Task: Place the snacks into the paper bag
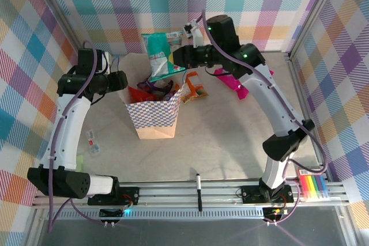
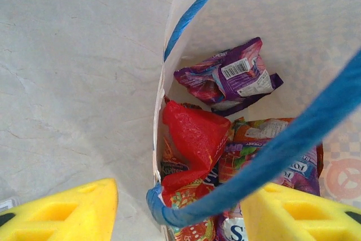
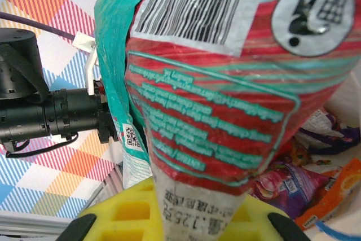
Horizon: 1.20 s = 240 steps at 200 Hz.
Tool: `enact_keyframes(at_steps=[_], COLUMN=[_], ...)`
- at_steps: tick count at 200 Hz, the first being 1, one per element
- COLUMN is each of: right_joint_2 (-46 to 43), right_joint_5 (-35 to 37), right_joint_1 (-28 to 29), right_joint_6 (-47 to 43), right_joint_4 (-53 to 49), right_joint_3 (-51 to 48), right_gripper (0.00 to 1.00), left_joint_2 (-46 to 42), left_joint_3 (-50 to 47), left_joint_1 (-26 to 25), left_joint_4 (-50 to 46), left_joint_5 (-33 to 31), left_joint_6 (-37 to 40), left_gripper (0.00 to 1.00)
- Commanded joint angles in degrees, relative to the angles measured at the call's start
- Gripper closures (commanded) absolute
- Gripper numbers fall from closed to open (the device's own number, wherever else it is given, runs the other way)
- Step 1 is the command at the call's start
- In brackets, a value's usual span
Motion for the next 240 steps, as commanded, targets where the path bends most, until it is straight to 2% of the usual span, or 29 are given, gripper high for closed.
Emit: enact_keyframes(at_steps=[1,125,240], right_joint_2=[2.27,13.81,19.72], right_joint_5=[-2.38,-1.75,-2.89], right_joint_1=[1.12,4.01,5.59], right_joint_6=[1.50,2.09,5.26], right_joint_4=[2.71,-0.07,1.02], right_joint_3=[4.47,12.45,14.18], right_gripper=[0.90,0.90,0.89], left_joint_2=[-1.68,-3.03,-3.14], left_joint_3=[0.24,-1.11,-2.22], left_joint_1=[-0.30,2.28,4.05], left_joint_4=[1.14,2.48,3.34], left_joint_5=[-1.07,-2.75,0.97], left_joint_6=[1.04,-0.13,-0.86], left_gripper=[0.41,0.40,0.40])
